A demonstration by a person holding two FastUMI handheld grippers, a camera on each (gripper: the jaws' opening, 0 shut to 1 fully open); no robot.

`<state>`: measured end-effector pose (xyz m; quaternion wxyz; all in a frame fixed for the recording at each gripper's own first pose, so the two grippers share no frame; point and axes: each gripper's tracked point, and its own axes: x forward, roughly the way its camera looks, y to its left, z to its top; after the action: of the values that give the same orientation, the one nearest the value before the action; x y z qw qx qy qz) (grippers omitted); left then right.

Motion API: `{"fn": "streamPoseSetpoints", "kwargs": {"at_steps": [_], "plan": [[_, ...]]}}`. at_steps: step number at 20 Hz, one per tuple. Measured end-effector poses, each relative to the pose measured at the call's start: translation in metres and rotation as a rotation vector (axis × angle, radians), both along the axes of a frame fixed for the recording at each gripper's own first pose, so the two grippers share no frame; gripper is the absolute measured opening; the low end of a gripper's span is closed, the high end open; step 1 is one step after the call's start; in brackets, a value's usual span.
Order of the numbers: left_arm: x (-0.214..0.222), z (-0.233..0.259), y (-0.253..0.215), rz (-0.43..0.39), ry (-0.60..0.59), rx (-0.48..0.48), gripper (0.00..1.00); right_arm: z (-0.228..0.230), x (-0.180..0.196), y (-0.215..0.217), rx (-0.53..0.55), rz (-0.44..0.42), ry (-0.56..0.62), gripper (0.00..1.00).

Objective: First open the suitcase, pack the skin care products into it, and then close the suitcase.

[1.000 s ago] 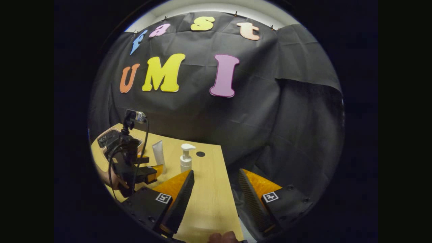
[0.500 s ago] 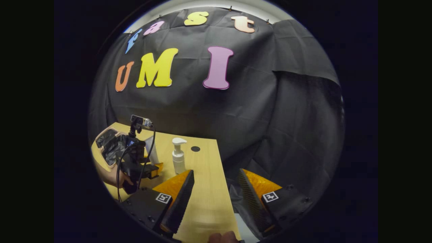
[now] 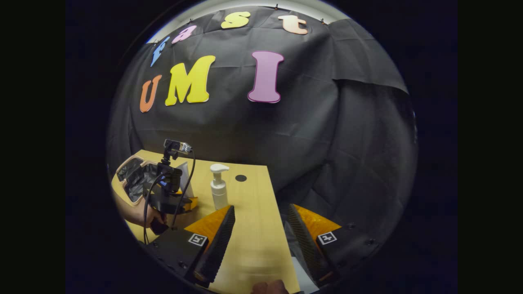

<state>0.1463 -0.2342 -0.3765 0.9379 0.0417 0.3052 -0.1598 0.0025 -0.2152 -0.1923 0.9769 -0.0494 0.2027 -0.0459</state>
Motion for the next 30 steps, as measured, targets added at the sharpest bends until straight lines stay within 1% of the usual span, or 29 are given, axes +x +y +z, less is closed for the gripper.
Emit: {"fn": "streamPoseSetpoints", "kwargs": {"at_steps": [1,4,5,7,9,10,11,12,13,14,17,19,21,22,23,24,26,27,29,30], "plan": [[-0.001,0.010,0.003,0.007,-0.017,-0.005,0.48,-0.006,0.005,0.004,0.012,0.018,-0.003,0.78],[-0.012,0.046,0.019,0.017,-0.053,-0.001,0.48,-0.023,0.033,0.027,0.064,0.056,-0.018,0.79],[-0.018,0.060,0.024,0.019,-0.061,-0.007,0.48,-0.035,0.044,0.034,0.083,0.067,-0.017,0.77],[-0.034,0.085,0.039,0.038,-0.070,-0.014,0.48,-0.057,0.065,0.049,0.123,0.079,-0.003,0.80],[-0.053,0.105,0.051,0.059,-0.061,-0.041,0.48,-0.081,0.082,0.061,0.138,0.089,0.017,0.78],[-0.060,0.115,0.055,0.069,-0.060,-0.059,0.48,-0.093,0.091,0.066,0.142,0.094,0.029,0.81],[-0.067,0.123,0.061,0.079,-0.059,-0.066,0.53,-0.101,0.098,0.070,0.148,0.097,0.034,0.78],[-0.072,0.130,0.067,0.086,-0.062,-0.066,0.48,-0.110,0.106,0.073,0.146,0.093,0.041,0.77],[-0.076,0.139,0.075,0.095,-0.072,-0.056,0.48,-0.119,0.114,0.074,0.144,0.092,0.044,0.77],[-0.080,0.146,0.084,0.105,-0.080,-0.043,0.48,-0.127,0.123,0.076,0.137,0.092,0.046,0.79],[-0.090,0.158,0.111,0.156,-0.081,-0.033,0.48,-0.148,0.144,0.079,0.139,0.087,0.068,0.80],[-0.094,0.161,0.130,0.195,-0.066,-0.037,0.48,-0.162,0.151,0.080,0.139,0.084,0.093,0.77],[-0.098,0.166,0.149,0.228,-0.057,-0.038,0.48,-0.173,0.155,0.083,0.145,0.087,0.121,0.79],[-0.099,0.166,0.159,0.239,-0.054,-0.027,0.48,-0.176,0.157,0.083,0.136,0.089,0.129,0.77],[-0.101,0.165,0.169,0.250,-0.049,-0.018,0.48,-0.178,0.158,0.084,0.126,0.092,0.131,0.78],[-0.102,0.165,0.179,0.264,-0.042,-0.018,0.48,-0.176,0.160,0.085,0.123,0.090,0.127,0.75],[-0.107,0.165,0.197,0.292,-0.025,-0.035,0.48,-0.175,0.167,0.087,0.100,0.090,0.121,0.64],[-0.109,0.163,0.207,0.306,-0.013,-0.043,0.48,-0.177,0.168,0.087,0.091,0.086,0.121,0.63],[-0.113,0.159,0.226,0.322,0.016,-0.058,0.48,-0.176,0.169,0.087,0.077,0.073,0.131,0.52],[-0.113,0.158,0.238,0.321,0.028,-0.061,0.48,-0.176,0.167,0.086,0.067,0.062,0.144,0.51]]}}
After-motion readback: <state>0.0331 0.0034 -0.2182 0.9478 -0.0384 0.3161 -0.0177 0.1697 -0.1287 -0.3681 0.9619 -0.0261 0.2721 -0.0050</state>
